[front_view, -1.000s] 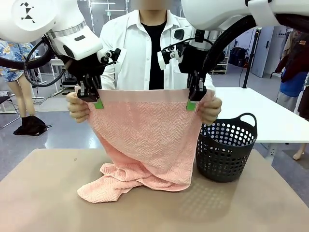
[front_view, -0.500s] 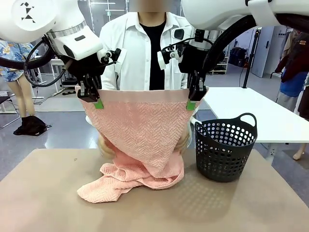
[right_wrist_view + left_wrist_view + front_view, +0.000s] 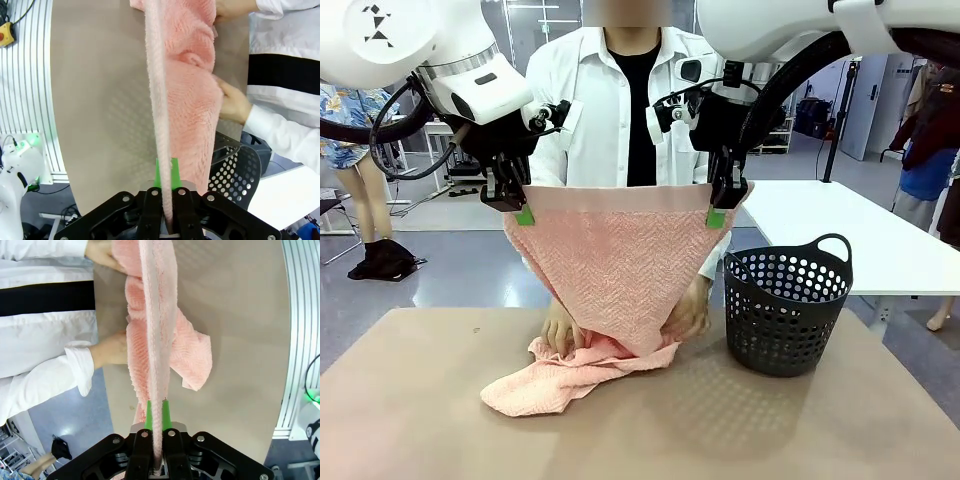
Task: Fold the towel.
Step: Release the end of the 100 cm Hotel Towel you were holding and grab the top end of the folded side.
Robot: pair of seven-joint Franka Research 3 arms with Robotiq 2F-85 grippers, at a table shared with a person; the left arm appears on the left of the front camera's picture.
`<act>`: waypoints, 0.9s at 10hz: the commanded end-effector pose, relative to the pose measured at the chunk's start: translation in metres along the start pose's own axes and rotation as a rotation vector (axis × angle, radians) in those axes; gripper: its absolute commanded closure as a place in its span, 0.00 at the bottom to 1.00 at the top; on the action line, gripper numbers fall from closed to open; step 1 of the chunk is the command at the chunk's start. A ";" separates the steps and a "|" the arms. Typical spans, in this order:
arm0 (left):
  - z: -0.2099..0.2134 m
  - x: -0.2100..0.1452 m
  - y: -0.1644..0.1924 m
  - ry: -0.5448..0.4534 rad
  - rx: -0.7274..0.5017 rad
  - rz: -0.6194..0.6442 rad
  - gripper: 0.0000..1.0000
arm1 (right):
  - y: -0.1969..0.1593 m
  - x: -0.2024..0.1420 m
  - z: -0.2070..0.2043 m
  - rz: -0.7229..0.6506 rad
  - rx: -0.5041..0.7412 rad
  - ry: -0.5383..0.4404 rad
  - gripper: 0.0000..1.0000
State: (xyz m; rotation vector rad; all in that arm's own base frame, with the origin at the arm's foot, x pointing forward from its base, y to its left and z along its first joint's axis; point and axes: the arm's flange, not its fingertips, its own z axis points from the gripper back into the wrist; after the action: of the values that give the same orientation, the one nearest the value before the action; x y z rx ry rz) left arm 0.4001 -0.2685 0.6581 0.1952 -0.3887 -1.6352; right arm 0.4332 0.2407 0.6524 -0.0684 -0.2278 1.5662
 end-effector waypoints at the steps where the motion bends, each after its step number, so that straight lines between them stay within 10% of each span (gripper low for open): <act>1: 0.000 0.000 0.000 0.001 0.000 -0.002 1.00 | 0.001 0.000 0.002 0.003 -0.007 0.006 1.00; 9: 0.000 0.000 0.000 0.001 0.000 -0.002 1.00 | 0.001 0.000 0.002 0.003 -0.007 0.006 1.00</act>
State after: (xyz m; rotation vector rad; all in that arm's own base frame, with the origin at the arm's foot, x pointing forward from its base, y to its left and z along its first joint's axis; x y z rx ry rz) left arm 0.4001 -0.2685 0.6581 0.1952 -0.3887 -1.6352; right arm 0.4332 0.2408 0.6526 -0.0686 -0.2282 1.5663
